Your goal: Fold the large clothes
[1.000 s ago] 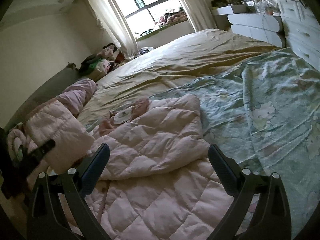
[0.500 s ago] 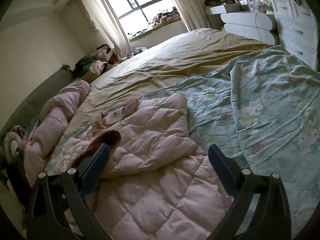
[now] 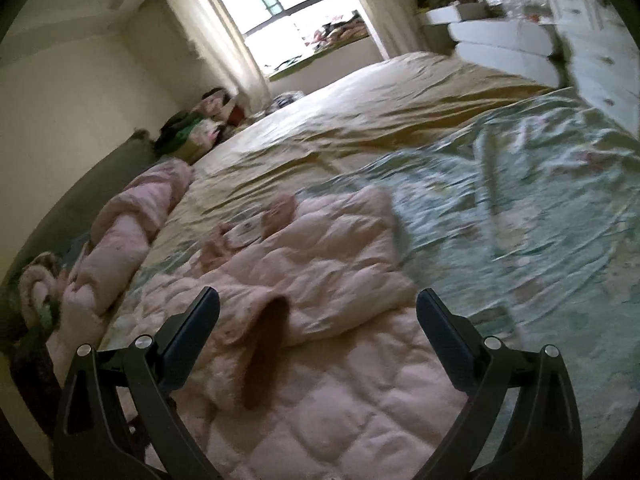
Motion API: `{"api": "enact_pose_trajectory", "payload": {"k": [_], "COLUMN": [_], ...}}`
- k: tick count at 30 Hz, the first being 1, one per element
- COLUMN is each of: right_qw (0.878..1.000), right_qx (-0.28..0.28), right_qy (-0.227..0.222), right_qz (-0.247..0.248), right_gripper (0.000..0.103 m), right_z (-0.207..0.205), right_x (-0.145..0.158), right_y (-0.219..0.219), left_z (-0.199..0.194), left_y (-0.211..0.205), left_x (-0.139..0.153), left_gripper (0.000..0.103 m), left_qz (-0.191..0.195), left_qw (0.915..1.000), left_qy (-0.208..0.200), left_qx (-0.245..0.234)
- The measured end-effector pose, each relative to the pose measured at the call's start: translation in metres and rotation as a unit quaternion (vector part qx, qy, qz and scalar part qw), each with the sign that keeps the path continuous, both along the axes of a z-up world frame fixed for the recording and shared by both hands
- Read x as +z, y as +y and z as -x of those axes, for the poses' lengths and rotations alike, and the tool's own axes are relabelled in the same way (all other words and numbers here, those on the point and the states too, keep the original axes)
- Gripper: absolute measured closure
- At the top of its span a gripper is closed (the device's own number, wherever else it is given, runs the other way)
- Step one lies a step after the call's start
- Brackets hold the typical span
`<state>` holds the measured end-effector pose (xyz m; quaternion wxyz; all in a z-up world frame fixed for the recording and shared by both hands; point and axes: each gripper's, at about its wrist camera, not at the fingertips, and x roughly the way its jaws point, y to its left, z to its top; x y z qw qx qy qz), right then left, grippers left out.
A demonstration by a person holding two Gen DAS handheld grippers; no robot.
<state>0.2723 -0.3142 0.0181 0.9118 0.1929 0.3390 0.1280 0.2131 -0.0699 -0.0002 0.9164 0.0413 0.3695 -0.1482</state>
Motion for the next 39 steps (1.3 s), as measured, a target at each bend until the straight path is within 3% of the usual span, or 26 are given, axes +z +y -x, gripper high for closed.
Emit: {"api": "enact_pose_trajectory", "payload": {"k": [8, 14, 17, 19, 21, 23, 27, 29, 31, 34, 39], "right_qw": [0.996, 0.995, 0.994, 0.992, 0.990, 0.990, 0.989, 0.990, 0.992, 0.994, 0.989], "right_qx": [0.081, 0.070, 0.066, 0.065, 0.060, 0.065, 0.069, 0.068, 0.077, 0.096, 0.127], "right_qy": [0.033, 0.075, 0.090, 0.106, 0.120, 0.117, 0.124, 0.116, 0.098, 0.047, -0.046], "right_qz": [-0.008, -0.010, -0.020, -0.038, -0.043, -0.049, -0.048, -0.034, -0.018, 0.014, 0.054], "right_gripper": [0.005, 0.006, 0.017, 0.034, 0.042, 0.048, 0.071, 0.089, 0.094, 0.097, 0.098], "right_z": [-0.026, -0.049, -0.060, -0.068, -0.074, -0.078, -0.084, -0.084, -0.081, -0.073, -0.073], "right_x": [-0.011, -0.028, -0.039, -0.049, -0.057, -0.062, -0.073, -0.074, -0.069, -0.049, 0.013], "right_y": [0.068, 0.091, 0.095, 0.096, 0.098, 0.101, 0.109, 0.112, 0.114, 0.121, 0.134], "left_z": [-0.013, -0.015, -0.013, -0.011, -0.010, -0.009, -0.008, -0.010, -0.011, -0.014, -0.025], "left_y": [0.072, 0.134, 0.161, 0.176, 0.191, 0.198, 0.208, 0.213, 0.219, 0.228, 0.242], "left_x": [0.014, 0.020, 0.022, 0.022, 0.022, 0.021, 0.015, 0.012, 0.010, 0.007, 0.010], "left_gripper": [0.009, 0.009, 0.009, 0.009, 0.009, 0.009, 0.009, 0.009, 0.009, 0.009, 0.009], "left_qz": [0.016, 0.050, 0.062, 0.065, 0.069, 0.067, 0.052, 0.055, 0.062, 0.076, 0.071], "left_qw": [0.9953, 0.9857, 0.9808, 0.9776, 0.9744, 0.9743, 0.9745, 0.9737, 0.9720, 0.9701, 0.9678], "left_qy": [0.005, 0.007, 0.006, 0.002, 0.001, 0.003, 0.005, 0.009, 0.012, 0.019, 0.019], "left_qx": [0.096, 0.161, 0.185, 0.200, 0.214, 0.215, 0.218, 0.221, 0.226, 0.230, 0.241]}}
